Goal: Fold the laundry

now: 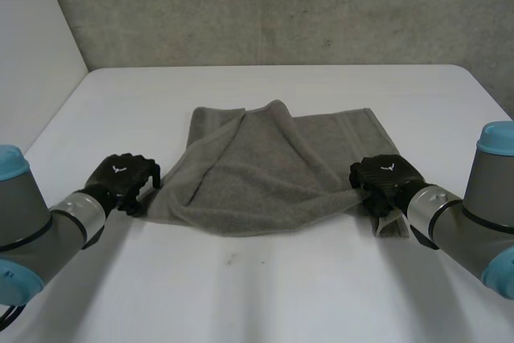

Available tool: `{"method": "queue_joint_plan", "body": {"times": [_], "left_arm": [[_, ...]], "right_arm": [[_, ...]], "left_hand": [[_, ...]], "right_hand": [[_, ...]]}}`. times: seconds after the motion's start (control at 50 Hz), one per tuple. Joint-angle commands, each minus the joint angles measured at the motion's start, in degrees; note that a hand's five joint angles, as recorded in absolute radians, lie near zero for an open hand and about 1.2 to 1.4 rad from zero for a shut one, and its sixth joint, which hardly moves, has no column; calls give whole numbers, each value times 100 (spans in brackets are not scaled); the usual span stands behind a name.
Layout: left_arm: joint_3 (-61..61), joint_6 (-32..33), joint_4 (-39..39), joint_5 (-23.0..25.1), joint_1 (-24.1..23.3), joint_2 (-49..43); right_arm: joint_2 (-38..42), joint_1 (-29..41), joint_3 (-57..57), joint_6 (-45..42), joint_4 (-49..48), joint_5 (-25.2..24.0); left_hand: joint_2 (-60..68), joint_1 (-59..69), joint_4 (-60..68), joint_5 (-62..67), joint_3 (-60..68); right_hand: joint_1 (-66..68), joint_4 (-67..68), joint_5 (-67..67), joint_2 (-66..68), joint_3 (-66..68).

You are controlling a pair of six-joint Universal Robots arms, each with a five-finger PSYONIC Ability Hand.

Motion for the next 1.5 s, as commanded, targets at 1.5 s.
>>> {"method": "queue_joint_plan", "body": {"times": [1.5], "left_arm": [[-711,-60,-964,-824,-862,1183]], "right_arm": [[-870,8,-748,-1283,1442,186]], "left_hand": [[-898,-902,-894,-884,-896]], "right_hand": [[2525,1186,1270,1264,1223]]}}
